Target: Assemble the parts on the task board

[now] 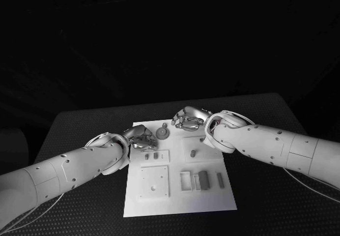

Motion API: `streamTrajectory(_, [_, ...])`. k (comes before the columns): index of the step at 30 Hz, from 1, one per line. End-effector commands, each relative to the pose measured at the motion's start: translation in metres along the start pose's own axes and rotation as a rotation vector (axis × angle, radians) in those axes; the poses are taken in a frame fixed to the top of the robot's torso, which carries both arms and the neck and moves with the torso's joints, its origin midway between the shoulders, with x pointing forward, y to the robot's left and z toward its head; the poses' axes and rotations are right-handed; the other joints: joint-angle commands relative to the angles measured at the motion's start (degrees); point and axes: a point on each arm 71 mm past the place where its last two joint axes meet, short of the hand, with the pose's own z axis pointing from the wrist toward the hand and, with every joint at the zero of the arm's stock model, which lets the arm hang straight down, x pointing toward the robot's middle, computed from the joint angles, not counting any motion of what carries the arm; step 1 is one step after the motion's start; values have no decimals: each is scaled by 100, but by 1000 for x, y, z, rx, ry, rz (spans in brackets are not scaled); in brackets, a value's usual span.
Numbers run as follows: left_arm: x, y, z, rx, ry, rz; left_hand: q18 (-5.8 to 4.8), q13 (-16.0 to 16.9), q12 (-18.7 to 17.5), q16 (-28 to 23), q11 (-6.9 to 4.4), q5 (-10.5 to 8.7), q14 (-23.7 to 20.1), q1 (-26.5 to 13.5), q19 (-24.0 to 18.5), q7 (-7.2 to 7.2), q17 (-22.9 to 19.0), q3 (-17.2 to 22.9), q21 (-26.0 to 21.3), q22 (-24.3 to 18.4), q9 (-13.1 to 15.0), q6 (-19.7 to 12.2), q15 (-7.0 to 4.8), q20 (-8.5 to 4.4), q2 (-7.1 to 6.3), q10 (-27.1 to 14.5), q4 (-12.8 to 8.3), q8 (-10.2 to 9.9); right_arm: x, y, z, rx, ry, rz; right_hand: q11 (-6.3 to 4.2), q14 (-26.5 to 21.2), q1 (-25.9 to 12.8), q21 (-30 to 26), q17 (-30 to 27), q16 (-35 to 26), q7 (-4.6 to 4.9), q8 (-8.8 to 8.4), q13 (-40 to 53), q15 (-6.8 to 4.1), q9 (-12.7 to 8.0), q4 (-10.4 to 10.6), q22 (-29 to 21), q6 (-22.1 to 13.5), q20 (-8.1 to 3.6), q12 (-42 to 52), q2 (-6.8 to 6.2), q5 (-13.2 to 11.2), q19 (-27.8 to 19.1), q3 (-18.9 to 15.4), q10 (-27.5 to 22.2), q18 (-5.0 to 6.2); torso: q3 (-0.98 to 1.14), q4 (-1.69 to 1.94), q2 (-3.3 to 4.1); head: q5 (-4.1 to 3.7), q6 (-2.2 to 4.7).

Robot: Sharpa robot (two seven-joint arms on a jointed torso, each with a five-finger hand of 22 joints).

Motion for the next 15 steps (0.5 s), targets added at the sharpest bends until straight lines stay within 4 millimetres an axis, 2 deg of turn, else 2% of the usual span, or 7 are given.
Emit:
streamTrajectory(1, [1,-3,1,13,-9,47,97,8,44,30,-2,-23,-44,-48,-50,-13,2,-24,34,135,0,34,7,-8,18,-48,-4,32,1,1,0,-8,8,0,16,44,-64,19,-9,17,52,18,-9,2,-11,1,104,-4,-24,37,-10,-5,1,41,18,82,0,3,-4,-2,-6])
streamTrajectory(15, [0,1,-2,7,-16,59,108,-2,142,103,-12,-22,-36,-35,-38,-8,3,-19,105,135,-2,29,-4,-19,18,-92,-9,31,0,0,-1,-5,8,0,15,46,-67,21,-11,17,51,20,-11,2,-15,2,103,-2,-25,38,-11,-5,1,45,19,82,-1,2,-1,-4,-10])
